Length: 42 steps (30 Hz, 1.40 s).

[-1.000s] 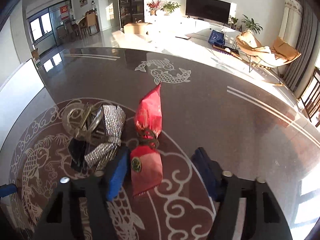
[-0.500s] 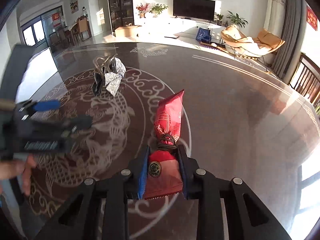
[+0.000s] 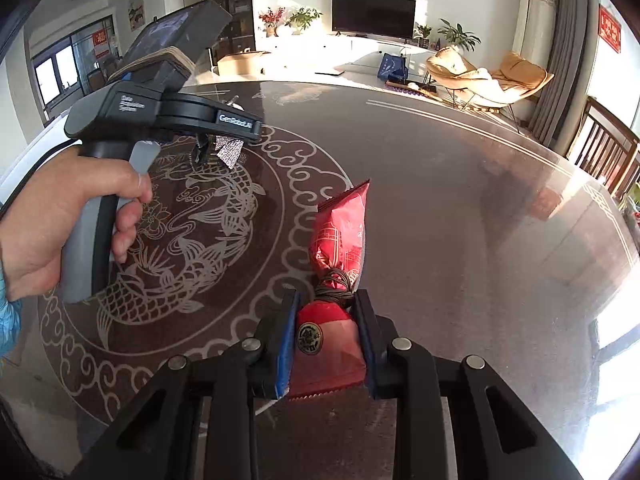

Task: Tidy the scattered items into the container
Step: 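Grasp the metal hair clip with sparkly bow with the left gripper while the right holds the packet, then lift the hair clip and red packet above the table with both grippers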

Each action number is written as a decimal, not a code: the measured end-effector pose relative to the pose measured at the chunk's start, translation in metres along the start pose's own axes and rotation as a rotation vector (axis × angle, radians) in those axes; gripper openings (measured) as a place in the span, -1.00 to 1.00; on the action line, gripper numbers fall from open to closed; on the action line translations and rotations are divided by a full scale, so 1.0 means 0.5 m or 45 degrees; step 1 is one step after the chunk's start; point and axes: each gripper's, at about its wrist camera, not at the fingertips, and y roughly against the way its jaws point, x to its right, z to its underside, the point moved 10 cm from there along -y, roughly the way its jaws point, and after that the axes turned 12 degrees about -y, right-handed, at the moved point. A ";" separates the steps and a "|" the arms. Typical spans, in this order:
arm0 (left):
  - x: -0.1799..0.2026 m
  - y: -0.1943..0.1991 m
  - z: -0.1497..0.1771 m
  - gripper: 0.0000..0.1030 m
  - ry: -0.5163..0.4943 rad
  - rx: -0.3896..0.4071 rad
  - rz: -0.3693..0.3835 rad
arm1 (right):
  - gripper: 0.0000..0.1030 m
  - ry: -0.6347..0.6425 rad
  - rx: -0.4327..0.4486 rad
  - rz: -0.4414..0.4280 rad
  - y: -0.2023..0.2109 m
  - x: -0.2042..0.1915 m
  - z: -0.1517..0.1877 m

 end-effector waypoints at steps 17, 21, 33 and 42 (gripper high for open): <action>-0.098 0.355 0.491 0.05 -0.003 0.028 0.029 | -0.46 -0.100 -0.012 -0.124 0.115 -0.153 0.170; -0.104 0.345 0.515 1.00 0.022 -0.038 0.002 | 0.16 -0.163 0.004 -0.058 0.142 -0.191 0.217; -0.109 0.340 0.512 1.00 0.048 -0.038 -0.010 | 1.00 -0.074 -0.068 0.056 0.114 -0.201 0.217; -0.105 0.337 0.512 1.00 0.063 -0.045 -0.018 | 1.00 -0.053 -0.077 0.049 0.082 -0.196 0.176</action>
